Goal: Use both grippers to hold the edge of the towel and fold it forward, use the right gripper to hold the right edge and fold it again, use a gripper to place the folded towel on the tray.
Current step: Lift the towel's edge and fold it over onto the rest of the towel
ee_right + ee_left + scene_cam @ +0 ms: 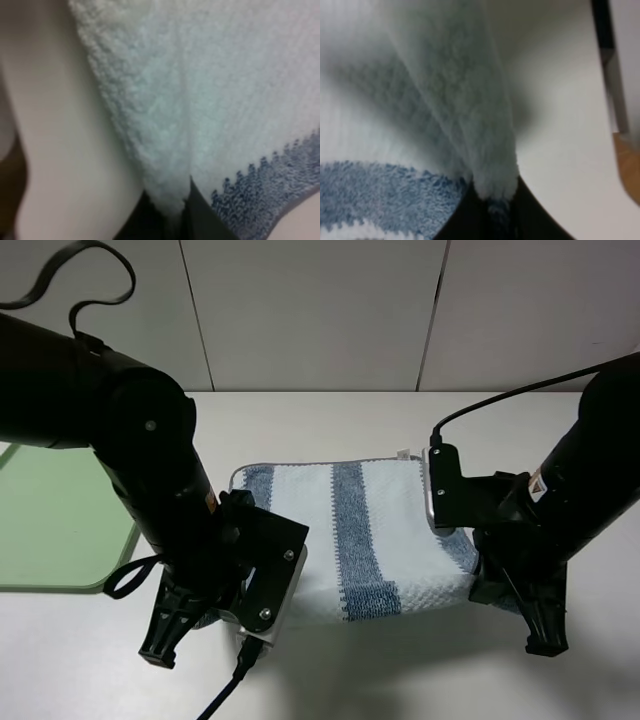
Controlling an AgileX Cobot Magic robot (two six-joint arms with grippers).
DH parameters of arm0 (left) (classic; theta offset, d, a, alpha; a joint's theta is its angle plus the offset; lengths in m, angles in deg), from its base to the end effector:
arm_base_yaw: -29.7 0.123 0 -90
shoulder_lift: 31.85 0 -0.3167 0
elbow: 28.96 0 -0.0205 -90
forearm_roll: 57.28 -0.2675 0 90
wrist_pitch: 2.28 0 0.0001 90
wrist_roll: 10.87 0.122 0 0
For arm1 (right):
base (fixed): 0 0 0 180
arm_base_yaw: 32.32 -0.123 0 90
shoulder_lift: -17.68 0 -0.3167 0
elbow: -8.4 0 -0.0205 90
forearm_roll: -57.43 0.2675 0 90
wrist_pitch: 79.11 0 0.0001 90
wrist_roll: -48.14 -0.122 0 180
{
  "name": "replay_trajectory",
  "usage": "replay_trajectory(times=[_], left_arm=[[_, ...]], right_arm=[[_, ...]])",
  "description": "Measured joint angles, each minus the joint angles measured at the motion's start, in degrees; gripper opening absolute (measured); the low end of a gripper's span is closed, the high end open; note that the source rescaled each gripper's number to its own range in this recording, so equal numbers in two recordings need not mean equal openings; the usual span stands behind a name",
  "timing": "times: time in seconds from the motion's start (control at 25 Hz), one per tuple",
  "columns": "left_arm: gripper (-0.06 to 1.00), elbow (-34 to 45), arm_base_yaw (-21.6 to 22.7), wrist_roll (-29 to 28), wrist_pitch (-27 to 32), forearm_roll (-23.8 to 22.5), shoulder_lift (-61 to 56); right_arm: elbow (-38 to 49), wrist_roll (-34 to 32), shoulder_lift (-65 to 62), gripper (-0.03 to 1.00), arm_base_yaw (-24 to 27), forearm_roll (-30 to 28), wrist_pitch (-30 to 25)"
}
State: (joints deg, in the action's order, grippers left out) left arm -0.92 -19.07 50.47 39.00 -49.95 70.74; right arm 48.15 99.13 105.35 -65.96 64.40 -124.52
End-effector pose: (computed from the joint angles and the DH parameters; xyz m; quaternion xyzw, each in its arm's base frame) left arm 0.1919 -0.2346 0.1532 0.7902 0.6070 -0.0375 0.0749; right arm 0.1836 0.1348 0.1726 -0.6412 0.7635 0.0359 0.0686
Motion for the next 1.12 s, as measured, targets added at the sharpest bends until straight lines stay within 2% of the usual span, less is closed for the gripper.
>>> replay_trajectory(times=[0.36, 0.76, 0.92, 1.12], left_arm=[[0.00, -0.32, -0.21, -0.30, 6.05, 5.11, -8.62], [0.00, -0.32, -0.21, -0.48, 7.35, 5.77, -13.17], [0.00, -0.27, -0.21, -0.48, 4.75, 3.51, -13.40], [0.00, -0.22, 0.22, -0.48, -1.52, -0.42, -13.40]], right_arm=[[0.00, -0.23, -10.25, 0.00, 0.00, 2.75, -10.17], [-0.86, -0.83, -13.41, 0.00, 0.00, 5.03, -14.89], [-3.96, -0.83, -13.35, 0.00, 0.00, 2.33, -14.88], [-6.22, -0.83, -13.35, 0.00, 0.00, -1.41, -12.58]])
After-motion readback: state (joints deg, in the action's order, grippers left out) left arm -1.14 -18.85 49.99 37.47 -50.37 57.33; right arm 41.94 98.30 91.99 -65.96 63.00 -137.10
